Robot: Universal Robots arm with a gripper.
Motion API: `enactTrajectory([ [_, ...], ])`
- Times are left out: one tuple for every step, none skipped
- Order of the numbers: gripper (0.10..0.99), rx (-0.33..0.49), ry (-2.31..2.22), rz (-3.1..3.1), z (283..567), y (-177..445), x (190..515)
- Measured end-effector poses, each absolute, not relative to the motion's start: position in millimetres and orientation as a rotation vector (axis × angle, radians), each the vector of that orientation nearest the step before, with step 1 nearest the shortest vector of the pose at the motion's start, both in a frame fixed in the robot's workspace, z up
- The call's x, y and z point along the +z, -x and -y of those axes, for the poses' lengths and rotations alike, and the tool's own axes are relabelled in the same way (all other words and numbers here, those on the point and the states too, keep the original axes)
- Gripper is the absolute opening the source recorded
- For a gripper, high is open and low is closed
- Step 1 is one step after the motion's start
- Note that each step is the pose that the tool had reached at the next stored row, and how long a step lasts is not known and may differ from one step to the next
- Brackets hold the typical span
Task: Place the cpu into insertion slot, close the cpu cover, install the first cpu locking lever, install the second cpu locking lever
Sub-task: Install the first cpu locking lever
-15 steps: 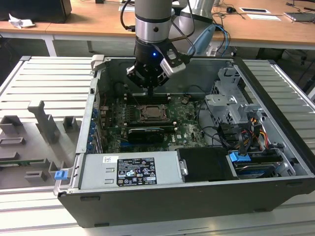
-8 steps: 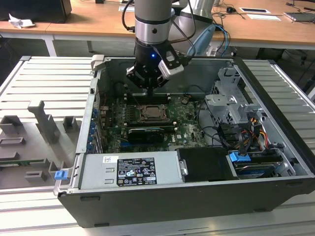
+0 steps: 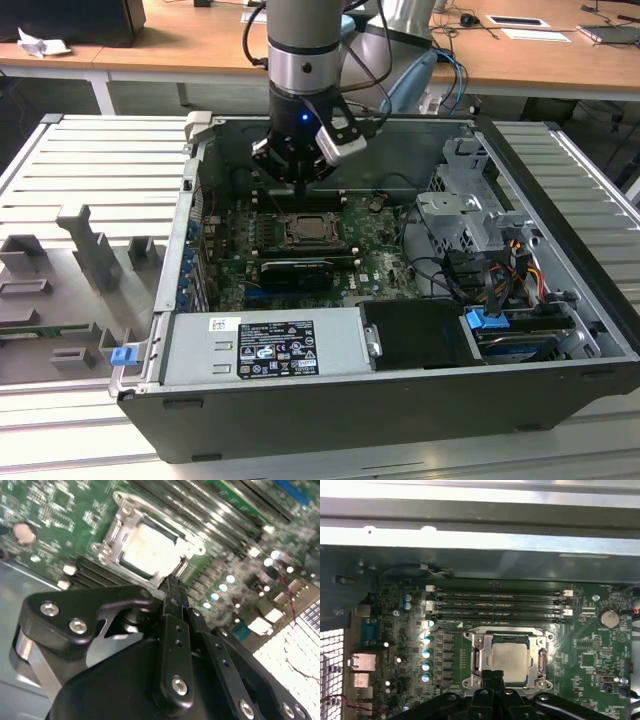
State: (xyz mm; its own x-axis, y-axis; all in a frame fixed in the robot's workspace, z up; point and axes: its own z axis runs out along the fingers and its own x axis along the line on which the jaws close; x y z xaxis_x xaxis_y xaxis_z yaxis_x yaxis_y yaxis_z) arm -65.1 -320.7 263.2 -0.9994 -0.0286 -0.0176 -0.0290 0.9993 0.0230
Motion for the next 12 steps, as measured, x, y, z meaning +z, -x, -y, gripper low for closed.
enactTrajectory([
  [0.106, 0.037, 0.045, -3.123, 320.6, 69.7, 262.2],
  [0.106, 0.036, 0.044, -3.123, 320.6, 70.7, 261.2],
  [0.106, 0.036, 0.038, -3.123, 320.6, 71.4, 260.4],
  [0.106, 0.036, 0.03, -3.123, 320.6, 72.4, 259.4],
  [0.106, 0.036, 0.029, -3.123, 320.7, 74.5, 259.1],
  [0.106, 0.036, 0.029, -3.123, 320.7, 78.2, 258.8],
  [0.106, 0.037, 0.029, -3.123, 320.6, 81.4, 258.5],
  [0.106, 0.037, 0.029, -3.123, 320.6, 86.4, 258.1],
  [0.106, 0.037, 0.029, -3.123, 320.6, 89.6, 257.9],
  [0.106, 0.037, 0.029, -3.123, 320.6, 92.2, 257.8],
  [0.106, 0.037, 0.029, -3.123, 320.4, 95.2, 257.6],
  [0.106, 0.038, 0.028, -3.123, 320.0, 97.7, 257.6],
])
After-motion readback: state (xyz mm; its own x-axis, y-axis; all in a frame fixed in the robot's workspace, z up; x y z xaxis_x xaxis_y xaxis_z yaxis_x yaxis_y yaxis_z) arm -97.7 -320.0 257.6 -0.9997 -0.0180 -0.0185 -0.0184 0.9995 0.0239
